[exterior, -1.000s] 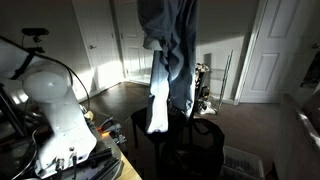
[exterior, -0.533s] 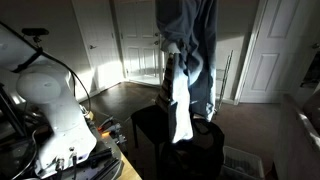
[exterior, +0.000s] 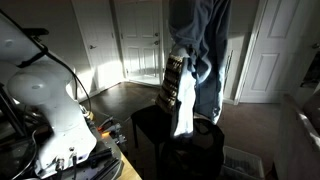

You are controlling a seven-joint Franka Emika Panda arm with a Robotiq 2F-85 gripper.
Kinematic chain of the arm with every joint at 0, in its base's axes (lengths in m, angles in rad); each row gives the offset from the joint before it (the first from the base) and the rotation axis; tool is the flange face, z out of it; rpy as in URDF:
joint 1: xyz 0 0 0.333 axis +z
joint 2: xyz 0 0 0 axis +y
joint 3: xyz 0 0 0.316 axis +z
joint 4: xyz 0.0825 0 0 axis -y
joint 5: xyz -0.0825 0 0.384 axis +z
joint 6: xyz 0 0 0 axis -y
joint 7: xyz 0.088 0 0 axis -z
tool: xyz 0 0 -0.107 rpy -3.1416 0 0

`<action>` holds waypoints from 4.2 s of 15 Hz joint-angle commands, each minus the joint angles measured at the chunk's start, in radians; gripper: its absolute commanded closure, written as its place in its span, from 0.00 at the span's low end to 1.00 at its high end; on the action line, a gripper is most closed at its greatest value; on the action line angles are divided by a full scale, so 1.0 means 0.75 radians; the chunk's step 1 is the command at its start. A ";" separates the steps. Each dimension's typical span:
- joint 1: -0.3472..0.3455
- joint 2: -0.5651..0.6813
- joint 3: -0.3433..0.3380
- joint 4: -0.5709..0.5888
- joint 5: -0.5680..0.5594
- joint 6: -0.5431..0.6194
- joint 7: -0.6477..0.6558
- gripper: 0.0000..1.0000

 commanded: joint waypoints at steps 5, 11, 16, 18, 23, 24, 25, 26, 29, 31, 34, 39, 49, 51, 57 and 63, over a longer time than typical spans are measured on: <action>-0.235 0.063 0.221 0.056 0.000 0.014 0.115 0.98; -0.414 0.080 0.359 0.049 -0.005 0.015 0.202 0.98; -0.612 0.102 0.495 0.040 -0.015 0.015 0.249 0.98; -0.666 0.110 0.539 0.031 -0.012 0.015 0.267 0.98; -0.457 0.145 0.426 -0.045 -0.071 0.016 0.253 0.98; -0.394 0.149 0.385 -0.071 -0.089 0.016 0.247 0.98; -0.343 0.148 0.350 -0.098 -0.100 0.016 0.248 0.98; -0.299 0.143 0.317 -0.126 -0.116 0.016 0.249 0.98; -0.176 0.120 0.209 -0.216 -0.136 0.016 0.253 0.98; -0.115 0.105 0.144 -0.262 -0.148 0.015 0.254 0.98; -0.041 0.090 0.056 -0.327 -0.170 0.015 0.238 0.98; 0.250 0.029 -0.200 -0.496 -0.247 -0.022 0.116 0.98; 0.401 -0.104 -0.387 -0.705 -0.266 -0.070 -0.097 0.98; 0.384 -0.104 -0.371 -0.714 -0.259 -0.101 -0.113 0.98; 0.337 0.018 -0.243 -0.613 -0.239 -0.075 -0.095 0.98; 0.242 0.170 -0.173 -0.457 -0.229 -0.045 -0.085 0.98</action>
